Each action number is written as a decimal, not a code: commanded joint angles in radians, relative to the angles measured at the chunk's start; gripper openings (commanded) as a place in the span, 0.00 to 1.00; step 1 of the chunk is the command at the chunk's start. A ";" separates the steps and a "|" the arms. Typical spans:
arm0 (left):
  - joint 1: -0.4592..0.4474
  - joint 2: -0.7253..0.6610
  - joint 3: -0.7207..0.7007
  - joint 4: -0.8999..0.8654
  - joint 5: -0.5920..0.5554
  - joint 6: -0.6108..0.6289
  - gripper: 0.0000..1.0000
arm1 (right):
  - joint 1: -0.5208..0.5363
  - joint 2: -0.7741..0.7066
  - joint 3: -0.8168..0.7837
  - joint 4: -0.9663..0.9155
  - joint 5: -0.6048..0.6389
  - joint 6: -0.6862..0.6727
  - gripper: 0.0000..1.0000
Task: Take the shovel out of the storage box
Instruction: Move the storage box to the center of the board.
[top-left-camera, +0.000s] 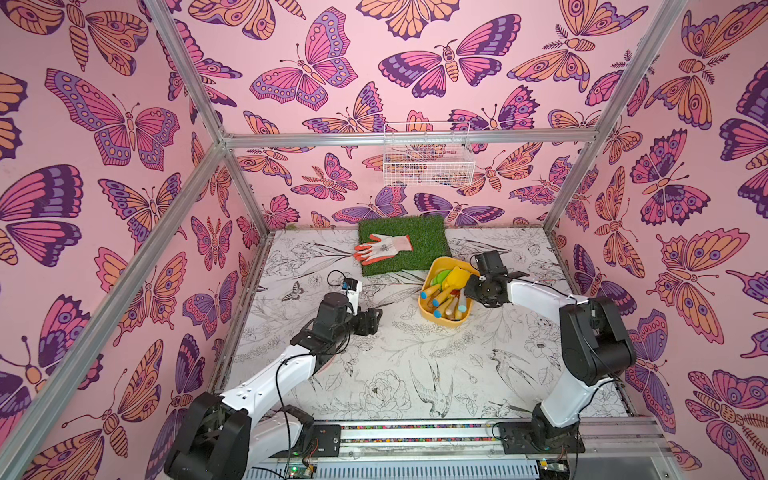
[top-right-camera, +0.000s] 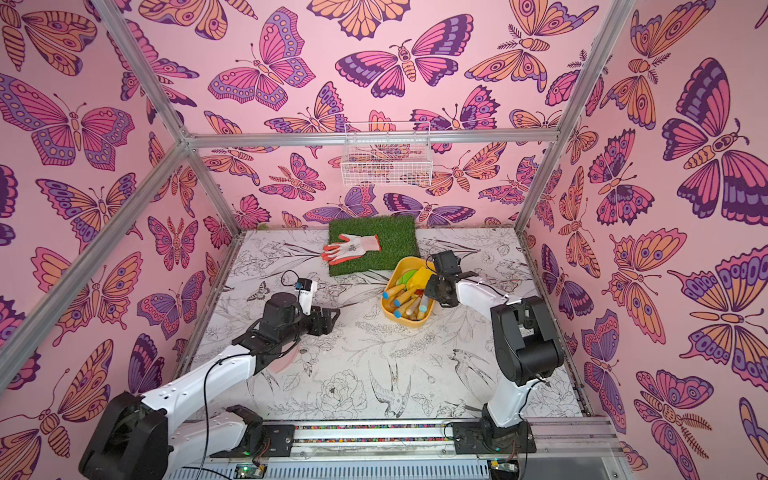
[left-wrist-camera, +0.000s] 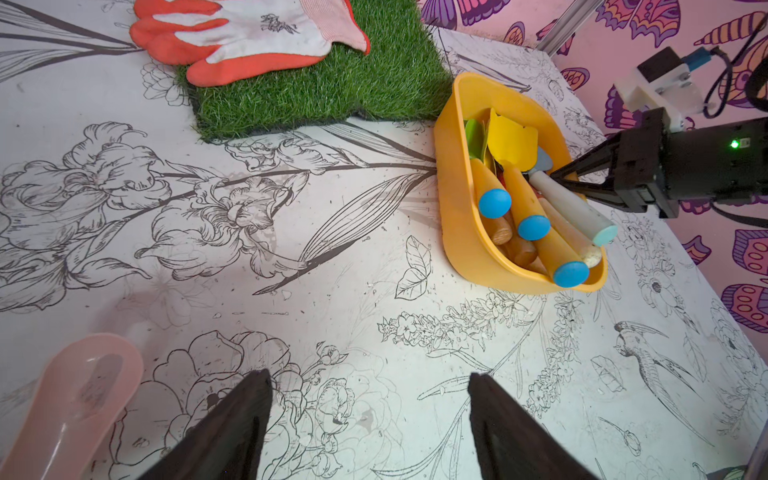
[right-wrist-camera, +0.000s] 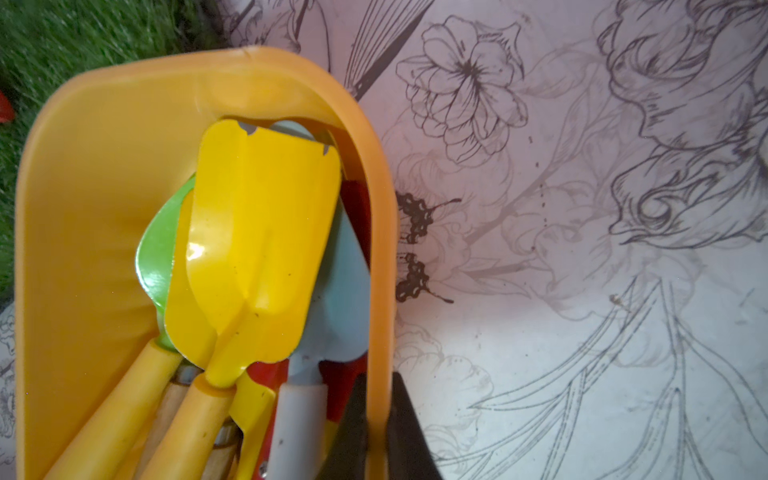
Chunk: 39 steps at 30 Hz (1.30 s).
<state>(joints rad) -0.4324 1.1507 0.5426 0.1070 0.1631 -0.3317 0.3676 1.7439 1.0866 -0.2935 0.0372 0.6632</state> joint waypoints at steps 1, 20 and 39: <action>-0.005 0.007 -0.001 0.014 -0.015 -0.007 0.80 | 0.046 -0.057 -0.037 -0.055 -0.038 -0.043 0.00; -0.002 0.001 0.018 -0.048 -0.106 -0.062 0.74 | 0.411 -0.153 -0.088 0.033 -0.023 0.062 0.00; 0.024 0.105 0.065 -0.109 -0.063 -0.128 0.58 | 0.485 0.004 0.134 0.034 0.031 0.110 0.21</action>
<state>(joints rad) -0.4183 1.2343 0.5907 0.0296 0.1047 -0.4381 0.8463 1.7981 1.1568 -0.2527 0.0162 0.7925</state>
